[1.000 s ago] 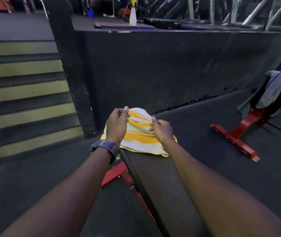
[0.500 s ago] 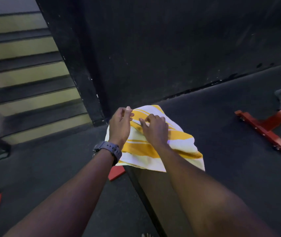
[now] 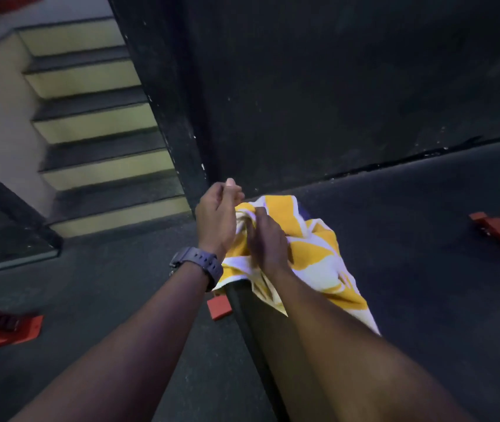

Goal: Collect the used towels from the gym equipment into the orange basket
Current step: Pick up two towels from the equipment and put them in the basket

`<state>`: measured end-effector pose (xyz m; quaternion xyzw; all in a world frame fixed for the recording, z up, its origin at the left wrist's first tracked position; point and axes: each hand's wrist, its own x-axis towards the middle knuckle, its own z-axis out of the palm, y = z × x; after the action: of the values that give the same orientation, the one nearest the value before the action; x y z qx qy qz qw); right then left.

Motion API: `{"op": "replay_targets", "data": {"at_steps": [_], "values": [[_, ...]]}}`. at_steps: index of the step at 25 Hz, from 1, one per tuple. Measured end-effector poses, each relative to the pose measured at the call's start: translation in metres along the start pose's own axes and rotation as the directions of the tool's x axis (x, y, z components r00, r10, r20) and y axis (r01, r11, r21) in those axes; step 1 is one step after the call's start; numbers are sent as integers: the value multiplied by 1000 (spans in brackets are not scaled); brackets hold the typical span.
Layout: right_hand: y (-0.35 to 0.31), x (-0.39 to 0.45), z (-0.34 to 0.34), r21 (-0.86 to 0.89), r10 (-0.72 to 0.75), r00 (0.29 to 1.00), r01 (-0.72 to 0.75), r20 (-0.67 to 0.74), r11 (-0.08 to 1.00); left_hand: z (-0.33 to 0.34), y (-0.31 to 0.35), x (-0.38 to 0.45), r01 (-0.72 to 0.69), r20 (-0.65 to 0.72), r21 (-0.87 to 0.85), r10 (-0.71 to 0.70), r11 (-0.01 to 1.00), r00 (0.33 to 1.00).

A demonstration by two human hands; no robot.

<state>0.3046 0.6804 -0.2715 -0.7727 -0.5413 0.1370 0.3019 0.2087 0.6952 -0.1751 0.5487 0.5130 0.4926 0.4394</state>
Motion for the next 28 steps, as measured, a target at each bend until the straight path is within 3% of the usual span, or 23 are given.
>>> {"op": "replay_targets", "data": {"at_steps": [5, 9, 13, 18, 25, 28], "values": [[-118, 36, -61, 452, -143, 971, 216, -191, 866, -90, 82, 31, -220, -336, 92, 238, 971, 911], [-244, 28, -92, 614, -323, 909, 416, -263, 671, -196, 139, 26, -300, -463, 239, 380, 924, 801], [-353, -13, -99, 692, -430, 839, 528, -333, 493, -303, 175, -6, -290, -589, 320, 429, 902, 685], [-484, -98, -74, 782, -521, 794, 527, -313, 332, -452, 211, -81, -264, -729, 410, 488, 873, 480], [-605, -244, 29, 853, -676, 726, 427, -125, 300, -628, 181, -216, -75, -886, 389, 395, 918, 243], [-636, -306, 77, 883, -758, 652, 360, -7, 302, -682, 154, -275, 7, -929, 348, 344, 937, 138]]}}
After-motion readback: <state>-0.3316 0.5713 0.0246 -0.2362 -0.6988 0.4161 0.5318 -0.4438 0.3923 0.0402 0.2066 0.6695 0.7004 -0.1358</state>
